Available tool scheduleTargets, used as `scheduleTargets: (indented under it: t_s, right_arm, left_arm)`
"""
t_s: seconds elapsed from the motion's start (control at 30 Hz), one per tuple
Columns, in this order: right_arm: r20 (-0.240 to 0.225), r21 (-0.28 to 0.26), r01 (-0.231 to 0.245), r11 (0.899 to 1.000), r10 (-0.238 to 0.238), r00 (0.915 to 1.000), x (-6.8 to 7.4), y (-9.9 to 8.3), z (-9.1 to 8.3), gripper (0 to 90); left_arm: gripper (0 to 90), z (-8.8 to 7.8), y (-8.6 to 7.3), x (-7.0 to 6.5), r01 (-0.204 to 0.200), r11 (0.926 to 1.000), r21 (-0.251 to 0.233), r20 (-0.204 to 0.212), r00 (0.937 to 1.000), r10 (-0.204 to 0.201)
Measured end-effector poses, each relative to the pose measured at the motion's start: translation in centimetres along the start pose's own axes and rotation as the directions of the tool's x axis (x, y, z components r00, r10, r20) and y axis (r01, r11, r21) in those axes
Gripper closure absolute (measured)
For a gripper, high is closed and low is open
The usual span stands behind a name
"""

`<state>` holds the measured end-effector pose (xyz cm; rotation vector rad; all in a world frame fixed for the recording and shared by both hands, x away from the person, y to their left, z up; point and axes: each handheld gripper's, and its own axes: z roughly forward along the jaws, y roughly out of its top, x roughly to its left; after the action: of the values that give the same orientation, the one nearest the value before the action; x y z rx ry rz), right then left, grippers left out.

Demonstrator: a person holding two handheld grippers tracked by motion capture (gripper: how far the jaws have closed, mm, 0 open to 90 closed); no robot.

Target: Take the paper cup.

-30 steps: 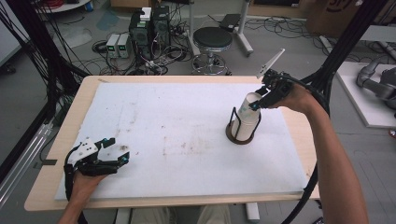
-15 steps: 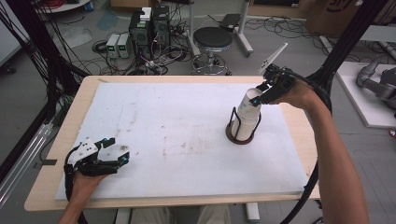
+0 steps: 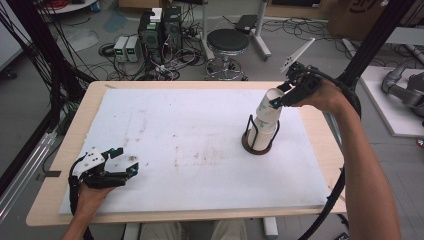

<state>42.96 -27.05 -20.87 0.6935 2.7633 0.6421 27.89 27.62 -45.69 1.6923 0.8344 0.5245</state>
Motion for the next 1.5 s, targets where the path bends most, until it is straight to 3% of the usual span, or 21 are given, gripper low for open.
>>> scheduleTargets:
  t_s: [0.93,1.5]
  right_arm:
    - [0.040,-0.028,0.027,0.999,-0.026,0.9989,0.2,1.5,-3.6,37.7]
    - [0.038,-0.062,0.029,0.998,-0.027,0.9989,0.8,1.7,-4.7,37.9]
  left_arm:
    - [14.6,0.0,0.0,-0.1,-0.001,1.0000,0.002,-0.003,1.0000,0.001]
    - [14.7,0.0,0.0,-0.1,-0.004,1.0000,0.003,-0.001,1.0000,0.004]
